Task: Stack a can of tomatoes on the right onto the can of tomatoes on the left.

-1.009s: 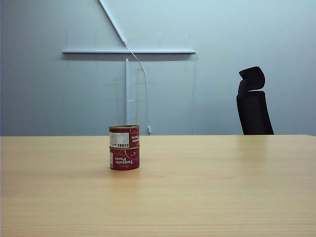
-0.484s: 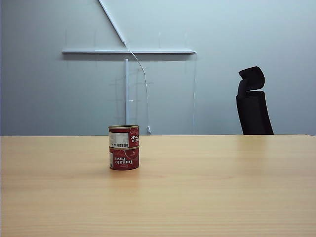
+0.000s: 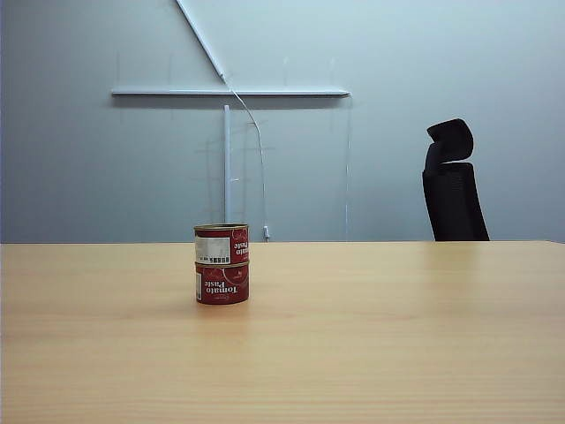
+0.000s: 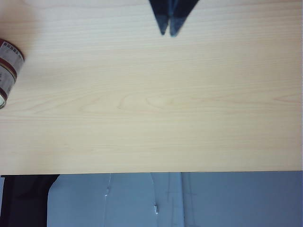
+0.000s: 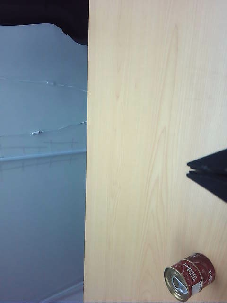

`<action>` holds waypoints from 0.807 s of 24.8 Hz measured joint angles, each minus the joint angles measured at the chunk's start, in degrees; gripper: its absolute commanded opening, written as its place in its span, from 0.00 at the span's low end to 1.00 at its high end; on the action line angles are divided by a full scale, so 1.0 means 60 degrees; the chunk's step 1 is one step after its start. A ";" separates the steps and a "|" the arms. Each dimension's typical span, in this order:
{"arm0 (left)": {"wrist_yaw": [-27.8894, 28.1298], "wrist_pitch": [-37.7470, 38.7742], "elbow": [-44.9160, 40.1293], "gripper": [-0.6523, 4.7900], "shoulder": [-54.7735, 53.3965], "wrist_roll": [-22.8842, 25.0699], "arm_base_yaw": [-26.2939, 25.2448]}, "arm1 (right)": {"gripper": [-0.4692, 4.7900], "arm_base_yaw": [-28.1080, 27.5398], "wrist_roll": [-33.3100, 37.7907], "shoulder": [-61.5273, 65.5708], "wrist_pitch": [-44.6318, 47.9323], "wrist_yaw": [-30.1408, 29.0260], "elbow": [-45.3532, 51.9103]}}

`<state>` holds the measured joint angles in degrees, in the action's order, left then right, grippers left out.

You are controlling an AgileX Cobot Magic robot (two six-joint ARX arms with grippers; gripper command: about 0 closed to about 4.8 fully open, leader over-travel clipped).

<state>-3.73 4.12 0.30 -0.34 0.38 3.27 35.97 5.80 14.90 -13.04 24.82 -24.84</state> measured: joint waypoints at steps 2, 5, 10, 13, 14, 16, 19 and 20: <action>0.0000 0.0000 0.0000 0.11 0.0000 0.0004 0.0000 | 0.07 0.0000 0.0000 0.0000 0.0000 0.0000 0.0000; 0.0000 0.0000 0.0000 0.11 0.0000 0.0004 0.0000 | 0.07 0.0000 0.0000 0.0000 0.0000 -0.0004 0.0000; 0.0000 0.0000 0.0000 0.11 0.0000 0.0000 0.0000 | 0.07 0.0000 0.0000 -0.0007 0.0000 -0.0004 0.0000; 0.0000 0.0000 0.0000 0.11 0.0000 0.0004 0.0000 | 0.07 -0.0266 -0.0004 -0.0222 -0.0025 -0.0138 0.0000; 0.0000 0.0000 0.0000 0.11 0.0000 0.0004 0.0000 | 0.07 -0.0605 -0.0007 -0.0277 -0.0033 -0.0233 0.0004; -0.0004 0.0000 -0.0004 0.11 0.0000 0.0000 0.0000 | 0.07 -0.1610 -0.0084 -0.0284 0.0080 -0.0364 0.0080; 0.0000 0.0000 -0.0004 0.11 0.0000 0.0000 0.0000 | 0.07 -0.2823 -0.0091 -0.0255 0.0718 -0.0543 0.0594; 0.0000 0.0000 0.0000 0.11 0.0000 0.0004 0.0004 | 0.07 -0.3206 -0.0087 -0.0200 0.1020 -0.0656 0.0852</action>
<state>-3.73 4.12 0.30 -0.34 0.40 3.29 16.73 5.28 13.69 -6.92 20.88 -19.73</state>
